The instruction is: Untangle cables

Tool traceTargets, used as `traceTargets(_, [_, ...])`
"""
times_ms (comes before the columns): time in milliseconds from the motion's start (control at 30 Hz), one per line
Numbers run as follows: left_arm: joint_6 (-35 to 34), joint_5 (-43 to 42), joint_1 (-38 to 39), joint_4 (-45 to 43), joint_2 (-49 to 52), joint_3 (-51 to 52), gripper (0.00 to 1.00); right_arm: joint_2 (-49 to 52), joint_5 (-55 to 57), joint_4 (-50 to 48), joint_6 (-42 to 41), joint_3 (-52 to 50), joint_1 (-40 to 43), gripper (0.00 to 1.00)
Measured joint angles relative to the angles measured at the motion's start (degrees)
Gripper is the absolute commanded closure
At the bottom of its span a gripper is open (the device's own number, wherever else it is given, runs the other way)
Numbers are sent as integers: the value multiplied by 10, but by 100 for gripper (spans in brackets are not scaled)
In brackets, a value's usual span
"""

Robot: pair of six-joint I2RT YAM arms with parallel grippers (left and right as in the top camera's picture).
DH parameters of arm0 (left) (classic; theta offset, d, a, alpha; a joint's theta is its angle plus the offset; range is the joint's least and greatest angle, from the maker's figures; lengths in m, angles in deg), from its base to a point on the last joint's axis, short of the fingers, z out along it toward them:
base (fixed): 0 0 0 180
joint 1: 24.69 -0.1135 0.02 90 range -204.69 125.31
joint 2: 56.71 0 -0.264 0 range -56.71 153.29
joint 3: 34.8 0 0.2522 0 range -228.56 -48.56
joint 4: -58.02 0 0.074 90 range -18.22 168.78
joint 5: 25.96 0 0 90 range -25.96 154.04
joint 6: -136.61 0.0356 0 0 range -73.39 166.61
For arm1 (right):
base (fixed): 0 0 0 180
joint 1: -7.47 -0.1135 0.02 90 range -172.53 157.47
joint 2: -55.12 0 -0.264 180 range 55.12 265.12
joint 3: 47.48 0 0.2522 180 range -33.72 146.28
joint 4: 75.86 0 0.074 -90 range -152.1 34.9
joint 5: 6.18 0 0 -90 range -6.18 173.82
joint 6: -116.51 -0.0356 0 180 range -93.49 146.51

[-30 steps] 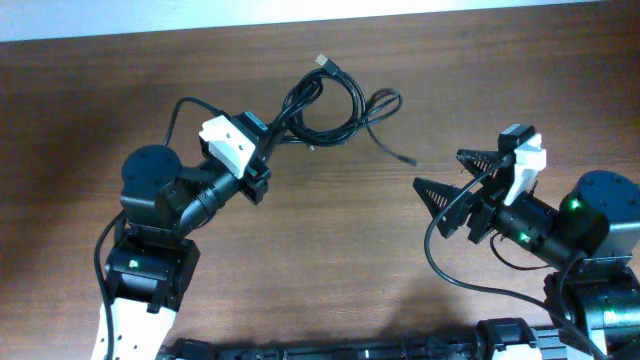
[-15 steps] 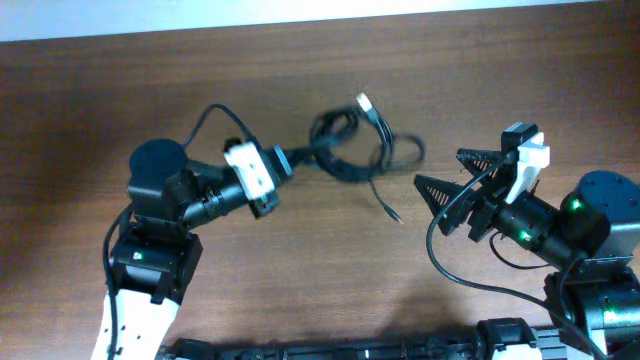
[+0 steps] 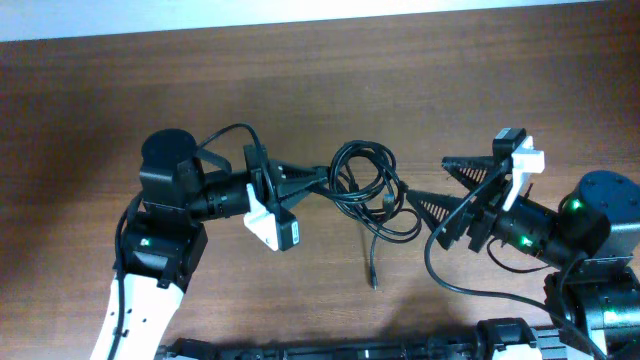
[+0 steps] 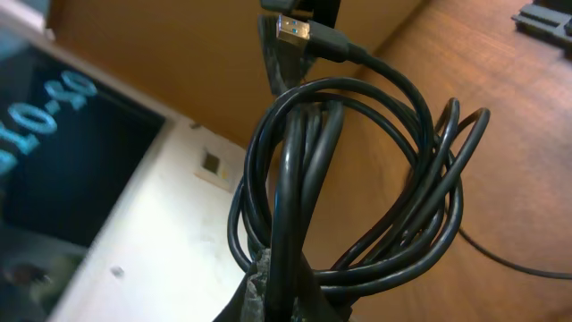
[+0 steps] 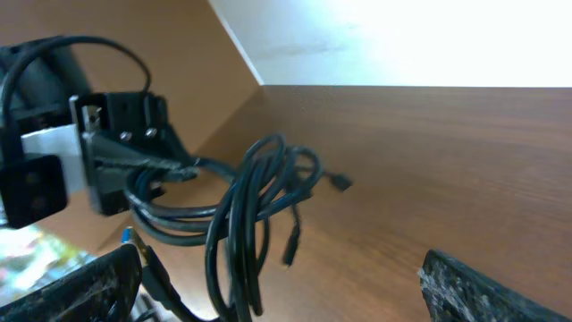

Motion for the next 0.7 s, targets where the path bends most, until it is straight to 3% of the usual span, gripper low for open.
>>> traceTargets(300, [30, -14, 35, -84, 1, 0, 100, 0, -59, 3, -10, 0, 0, 0])
traceTargets(600, [32, -26, 47, -106, 9, 1, 100, 5, -89, 8, -14, 0, 0, 15])
traceTargets(700, [32, -32, 73, -108, 10, 1, 100, 18, -92, 8, -16, 0, 0, 29])
